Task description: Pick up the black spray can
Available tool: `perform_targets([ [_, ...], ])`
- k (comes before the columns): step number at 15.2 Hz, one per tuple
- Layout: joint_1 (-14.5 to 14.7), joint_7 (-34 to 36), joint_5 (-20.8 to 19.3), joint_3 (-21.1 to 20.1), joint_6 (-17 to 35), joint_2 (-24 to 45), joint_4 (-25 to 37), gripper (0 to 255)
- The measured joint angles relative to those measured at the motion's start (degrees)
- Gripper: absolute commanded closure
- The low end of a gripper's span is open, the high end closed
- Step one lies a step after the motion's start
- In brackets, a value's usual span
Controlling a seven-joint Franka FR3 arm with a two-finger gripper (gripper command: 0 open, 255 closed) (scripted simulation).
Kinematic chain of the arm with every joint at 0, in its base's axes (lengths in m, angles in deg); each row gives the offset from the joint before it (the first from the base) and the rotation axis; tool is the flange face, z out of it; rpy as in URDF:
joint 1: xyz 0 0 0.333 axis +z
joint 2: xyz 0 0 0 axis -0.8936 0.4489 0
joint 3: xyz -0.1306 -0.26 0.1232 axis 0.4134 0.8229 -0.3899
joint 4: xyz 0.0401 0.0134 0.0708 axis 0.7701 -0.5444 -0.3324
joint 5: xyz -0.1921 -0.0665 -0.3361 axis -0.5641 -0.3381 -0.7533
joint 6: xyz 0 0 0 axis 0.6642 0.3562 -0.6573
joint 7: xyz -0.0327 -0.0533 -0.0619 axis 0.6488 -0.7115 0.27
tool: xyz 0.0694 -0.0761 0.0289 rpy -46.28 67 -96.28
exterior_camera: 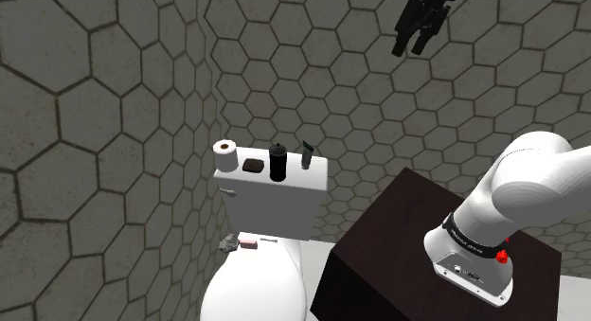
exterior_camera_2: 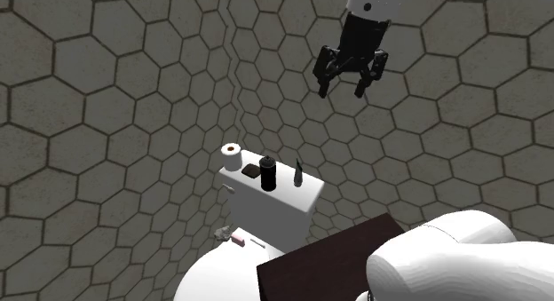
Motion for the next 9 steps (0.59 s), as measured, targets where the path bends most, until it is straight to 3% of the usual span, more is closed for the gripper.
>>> perform_targets([
  [2, 0.1, -0.6, -0.1, 0.2, 1.0, 0.0, -0.9, 0],
  [9, 1.8, -8.6, -0.7, 3.0, 14.5, 5.1, -8.8, 0],
])
